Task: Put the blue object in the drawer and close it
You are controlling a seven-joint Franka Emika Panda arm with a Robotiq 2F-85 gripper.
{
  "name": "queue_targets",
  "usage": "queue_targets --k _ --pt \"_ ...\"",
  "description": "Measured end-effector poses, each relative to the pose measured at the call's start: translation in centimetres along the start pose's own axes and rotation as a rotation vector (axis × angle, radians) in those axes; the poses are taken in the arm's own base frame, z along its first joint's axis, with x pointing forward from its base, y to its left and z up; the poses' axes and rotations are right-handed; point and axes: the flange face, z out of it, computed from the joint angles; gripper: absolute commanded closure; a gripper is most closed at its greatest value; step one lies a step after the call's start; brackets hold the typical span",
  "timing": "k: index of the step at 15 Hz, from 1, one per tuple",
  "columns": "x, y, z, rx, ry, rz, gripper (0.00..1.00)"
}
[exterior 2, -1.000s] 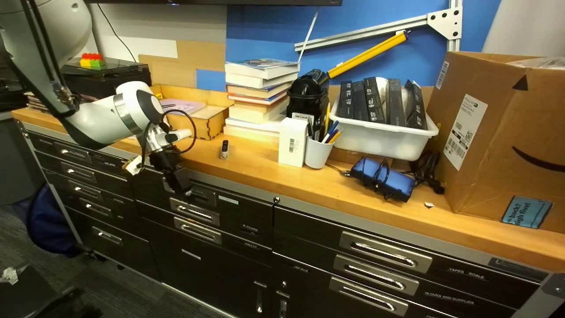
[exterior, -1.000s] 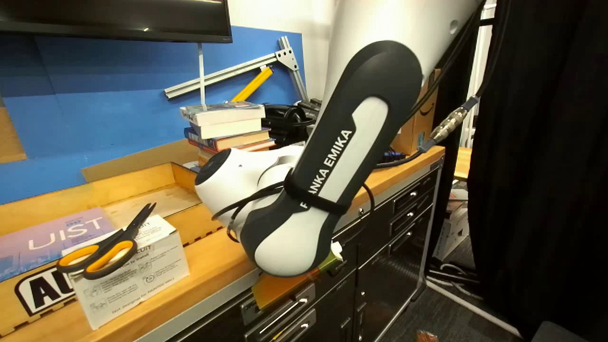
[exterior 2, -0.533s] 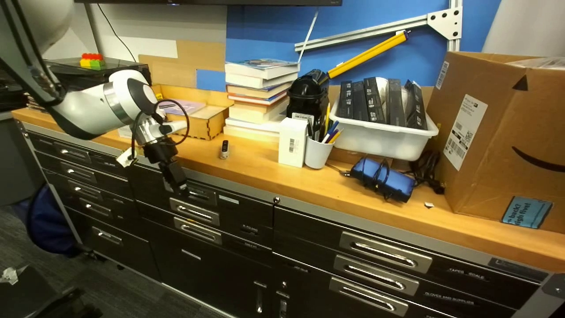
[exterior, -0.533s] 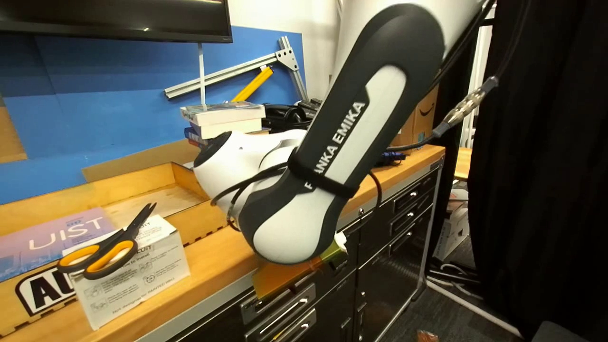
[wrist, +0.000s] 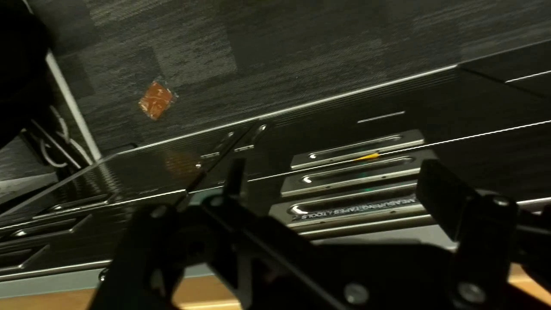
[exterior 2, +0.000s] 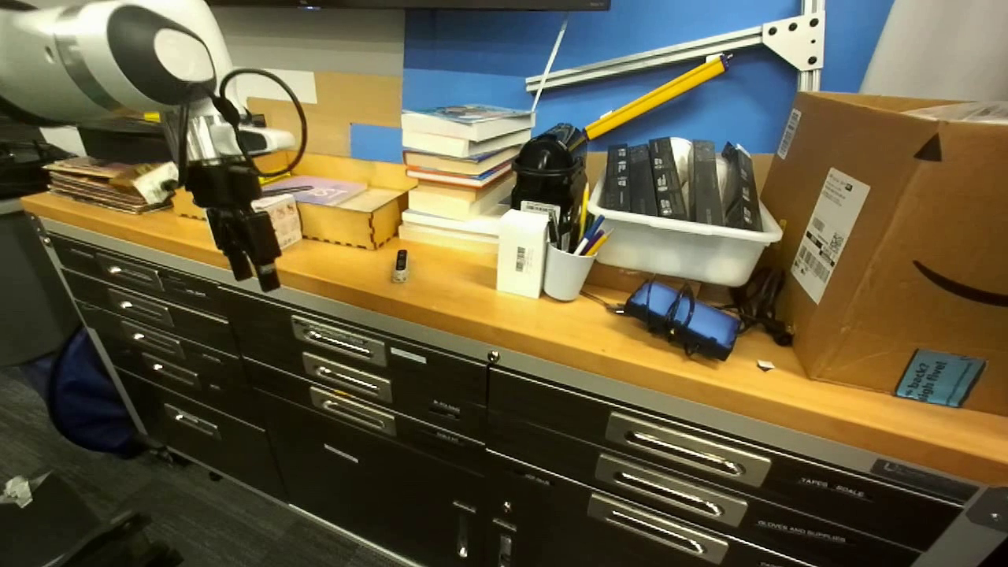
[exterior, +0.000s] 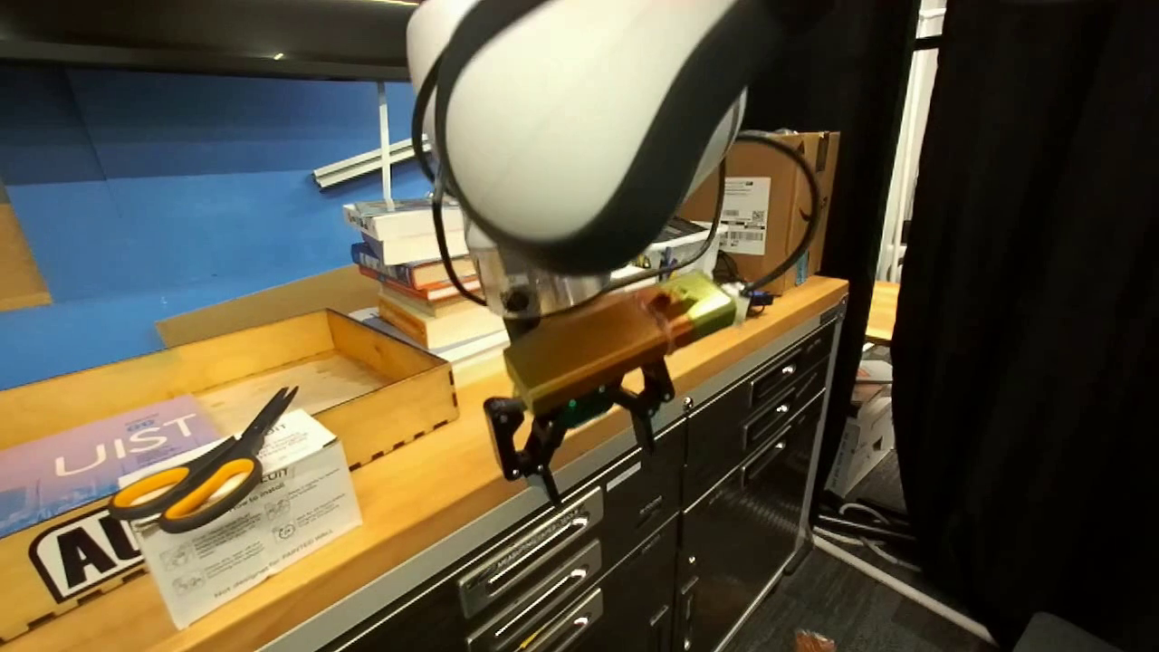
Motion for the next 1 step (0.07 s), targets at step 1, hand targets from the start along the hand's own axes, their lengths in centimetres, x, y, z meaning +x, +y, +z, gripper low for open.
queue_targets --k 1 --pt "-0.63 0.70 -1.98 0.028 -0.010 -0.019 0.00"
